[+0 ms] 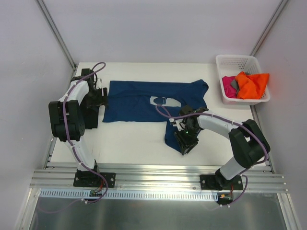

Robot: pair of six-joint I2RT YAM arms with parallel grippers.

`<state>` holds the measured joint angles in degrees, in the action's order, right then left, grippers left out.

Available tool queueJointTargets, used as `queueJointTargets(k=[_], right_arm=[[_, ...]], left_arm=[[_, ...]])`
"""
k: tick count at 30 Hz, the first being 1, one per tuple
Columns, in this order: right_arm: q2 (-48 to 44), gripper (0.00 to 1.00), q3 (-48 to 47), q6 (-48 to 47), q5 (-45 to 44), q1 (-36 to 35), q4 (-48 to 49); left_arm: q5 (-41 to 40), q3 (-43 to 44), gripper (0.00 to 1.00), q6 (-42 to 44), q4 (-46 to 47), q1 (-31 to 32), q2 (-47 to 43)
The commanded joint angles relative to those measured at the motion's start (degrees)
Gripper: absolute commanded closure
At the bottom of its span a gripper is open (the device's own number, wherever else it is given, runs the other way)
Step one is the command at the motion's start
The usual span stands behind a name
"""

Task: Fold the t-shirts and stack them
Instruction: Fold the tshirt

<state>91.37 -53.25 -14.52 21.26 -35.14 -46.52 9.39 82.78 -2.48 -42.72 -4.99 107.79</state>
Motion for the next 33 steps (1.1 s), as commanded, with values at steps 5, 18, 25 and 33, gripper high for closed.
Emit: queueJointTargets(k=[5, 18, 25, 33], right_arm=[[0.9, 0.63, -0.9, 1.6, -2.4, -0.4, -1.2], [4.5, 0.92, -3.3, 1.0, -5.3, -0.4, -0.6], [2.4, 0.99, -7.3, -1.8, -8.2, 0.4, -3.3], [-0.4, 0.99, -10.8, -3.8, -11.3, 4.7, -6.5]], left_arm=[[3.1, 2.0, 0.33, -2.1, -1.0, -0.5, -0.9], [4.6, 1.3, 0.34, -2.9, -1.1, -0.5, -1.9], [4.8, 0.2, 0.34, -2.4, -1.4, -1.2, -3.4], [3.4, -4.4, 0.33, 0.3, -1.9, -4.0, -5.8]])
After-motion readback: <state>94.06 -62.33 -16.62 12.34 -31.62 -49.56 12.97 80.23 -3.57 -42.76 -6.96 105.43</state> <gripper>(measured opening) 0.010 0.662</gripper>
